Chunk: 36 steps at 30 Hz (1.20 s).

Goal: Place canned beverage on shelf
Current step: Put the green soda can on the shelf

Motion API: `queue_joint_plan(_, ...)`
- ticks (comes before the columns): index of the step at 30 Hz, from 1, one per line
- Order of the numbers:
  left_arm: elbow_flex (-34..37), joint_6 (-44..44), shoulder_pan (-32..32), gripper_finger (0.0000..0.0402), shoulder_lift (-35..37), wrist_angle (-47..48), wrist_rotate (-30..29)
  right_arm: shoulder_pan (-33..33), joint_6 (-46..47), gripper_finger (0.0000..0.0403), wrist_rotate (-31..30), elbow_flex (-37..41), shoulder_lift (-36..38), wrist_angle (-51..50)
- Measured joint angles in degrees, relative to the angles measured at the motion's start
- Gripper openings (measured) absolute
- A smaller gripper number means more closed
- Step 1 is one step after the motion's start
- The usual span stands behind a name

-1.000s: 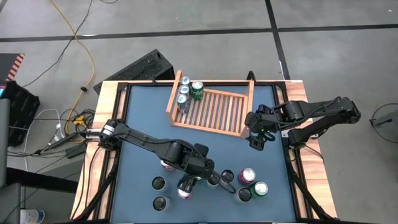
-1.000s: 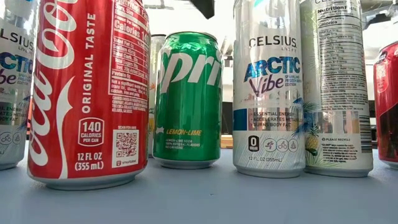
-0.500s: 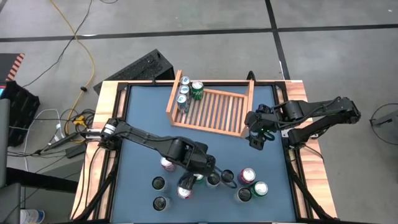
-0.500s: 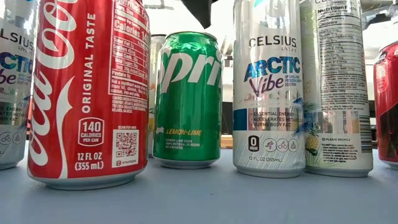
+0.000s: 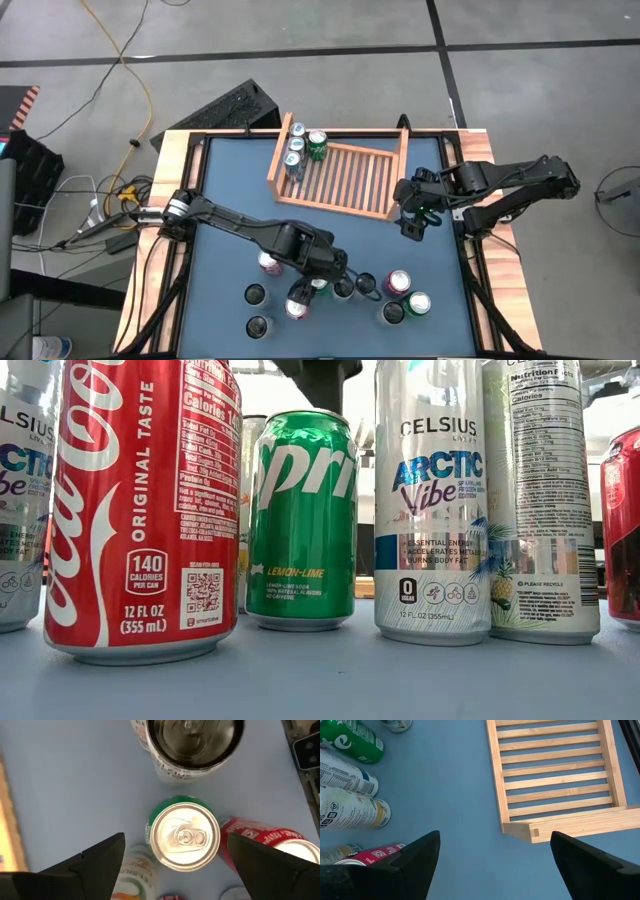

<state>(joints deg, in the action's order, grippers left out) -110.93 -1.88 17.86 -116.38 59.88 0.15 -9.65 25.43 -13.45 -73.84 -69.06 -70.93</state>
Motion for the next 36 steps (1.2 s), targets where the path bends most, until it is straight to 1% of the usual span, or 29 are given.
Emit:
queue_joint_plan(2,1.3,1.1,0.1,0.0340,0.0,-2.7,1.1,0.0,-0.1,0.0366,0.0,0.0,0.0,0.0)
queue_joint_plan(4,2.7,1.5,0.1,0.0341,0.0,-5.6,1.1,0.0,-0.2,0.0366,0.0,0.0,0.0,0.0)
queue_joint_plan(9,4.3,3.0,0.2,0.0341,0.0,-7.4,1.1,0.0,-0.4,0.0366,0.0,0.0,0.0,0.0)
queue_joint_plan(20,4.3,4.9,2.4,0.0341,-0.6,-7.3,-3.0,0.0,-0.6,0.0366,0.0,0.0,0.0,-0.1)
queue_joint_plan(25,4.4,6.6,2.5,0.0341,-2.2,-7.6,-1.4,0.0,-0.6,0.0366,0.0,0.0,0.0,-0.1)
queue_joint_plan(28,4.4,6.7,2.5,0.0341,-2.1,-7.2,-1.4,0.0,-0.6,0.0366,0.0,0.0,0.0,-0.2)
queue_joint_plan(31,4.4,6.6,2.5,0.0332,-2.1,-6.6,-2.1,0.0,-0.6,0.0366,0.0,0.0,0.0,-0.2)
queue_joint_plan(36,4.3,6.1,2.3,0.0301,-2.6,-6.2,-2.5,-0.1,-0.6,0.0366,0.0,0.0,0.0,-0.2)
